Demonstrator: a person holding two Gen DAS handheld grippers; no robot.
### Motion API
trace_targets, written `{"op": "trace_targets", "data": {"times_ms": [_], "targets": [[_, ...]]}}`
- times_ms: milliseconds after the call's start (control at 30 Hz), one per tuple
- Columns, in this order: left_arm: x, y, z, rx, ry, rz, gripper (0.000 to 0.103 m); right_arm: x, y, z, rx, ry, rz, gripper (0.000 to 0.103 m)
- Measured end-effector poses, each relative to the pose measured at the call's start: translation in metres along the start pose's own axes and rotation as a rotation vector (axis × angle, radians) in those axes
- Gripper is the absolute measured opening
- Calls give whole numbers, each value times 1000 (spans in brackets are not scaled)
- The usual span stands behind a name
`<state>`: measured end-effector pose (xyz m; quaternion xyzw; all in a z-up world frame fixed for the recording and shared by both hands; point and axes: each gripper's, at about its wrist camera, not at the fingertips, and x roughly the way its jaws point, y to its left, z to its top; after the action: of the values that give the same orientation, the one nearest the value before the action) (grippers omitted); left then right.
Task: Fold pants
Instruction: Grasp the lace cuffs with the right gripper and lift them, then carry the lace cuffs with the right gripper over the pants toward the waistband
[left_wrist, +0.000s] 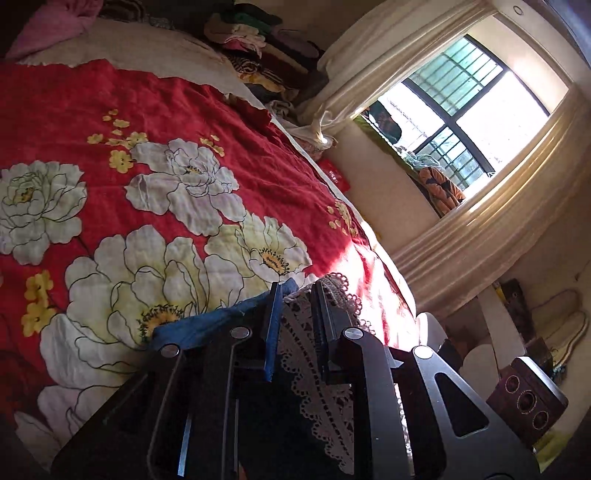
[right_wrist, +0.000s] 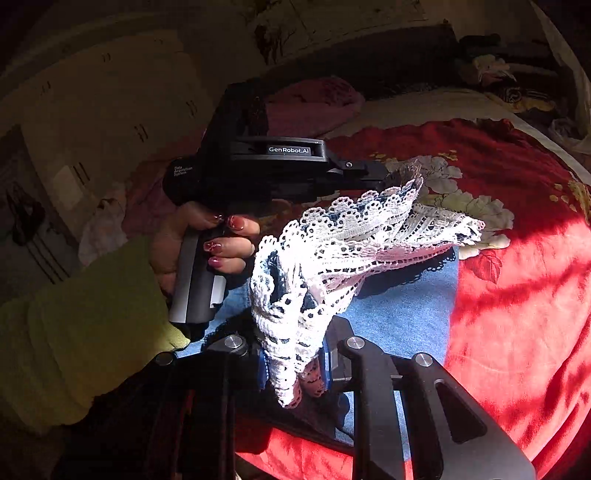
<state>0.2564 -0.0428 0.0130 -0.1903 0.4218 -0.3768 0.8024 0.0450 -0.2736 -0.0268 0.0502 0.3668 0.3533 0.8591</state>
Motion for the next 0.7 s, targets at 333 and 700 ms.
{"op": "trace_targets", "data": {"times_ms": [333, 700], "targets": [[-54, 47, -38, -190, -25, 98, 37, 61, 55, -33, -374, 178, -190, 23], [-49, 45, -29, -245, -21, 37, 71, 62, 76, -60, -550, 164, -260, 37]]}}
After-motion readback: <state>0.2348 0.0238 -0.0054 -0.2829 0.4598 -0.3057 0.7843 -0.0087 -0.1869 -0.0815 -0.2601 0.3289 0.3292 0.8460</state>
